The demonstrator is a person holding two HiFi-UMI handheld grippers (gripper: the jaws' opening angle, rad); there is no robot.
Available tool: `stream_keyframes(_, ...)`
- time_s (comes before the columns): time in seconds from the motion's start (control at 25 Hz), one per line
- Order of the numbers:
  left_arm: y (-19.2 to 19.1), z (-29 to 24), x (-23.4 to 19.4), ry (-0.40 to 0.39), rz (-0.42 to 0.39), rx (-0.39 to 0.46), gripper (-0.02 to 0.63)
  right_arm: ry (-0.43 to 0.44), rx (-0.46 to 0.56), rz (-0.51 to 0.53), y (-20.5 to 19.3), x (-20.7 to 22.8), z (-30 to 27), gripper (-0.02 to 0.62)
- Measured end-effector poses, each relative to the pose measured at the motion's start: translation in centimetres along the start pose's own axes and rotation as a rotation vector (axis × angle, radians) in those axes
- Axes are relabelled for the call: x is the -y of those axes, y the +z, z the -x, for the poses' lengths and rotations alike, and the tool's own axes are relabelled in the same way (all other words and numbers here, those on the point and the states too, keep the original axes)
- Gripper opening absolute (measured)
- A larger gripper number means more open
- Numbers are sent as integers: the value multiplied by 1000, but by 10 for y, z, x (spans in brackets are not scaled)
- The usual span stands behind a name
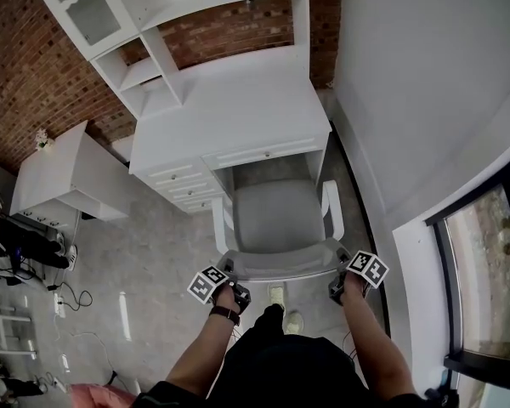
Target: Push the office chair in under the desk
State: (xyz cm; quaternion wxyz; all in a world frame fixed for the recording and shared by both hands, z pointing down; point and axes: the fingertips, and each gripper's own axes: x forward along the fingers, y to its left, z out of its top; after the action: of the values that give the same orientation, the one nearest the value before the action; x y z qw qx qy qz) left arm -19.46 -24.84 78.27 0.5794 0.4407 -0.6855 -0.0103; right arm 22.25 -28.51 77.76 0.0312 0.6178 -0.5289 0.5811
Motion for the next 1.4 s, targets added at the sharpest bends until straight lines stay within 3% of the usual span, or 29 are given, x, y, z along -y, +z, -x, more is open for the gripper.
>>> stream_keyframes(0.84, 59, -72, 68, -34, -7, -26, 230, 11, -21, 17, 74, -58, -77, 184)
stream_keyframes(1.4, 79, -95, 90, -56, 1, -40, 238, 11, -12, 9, 97, -77, -101, 184)
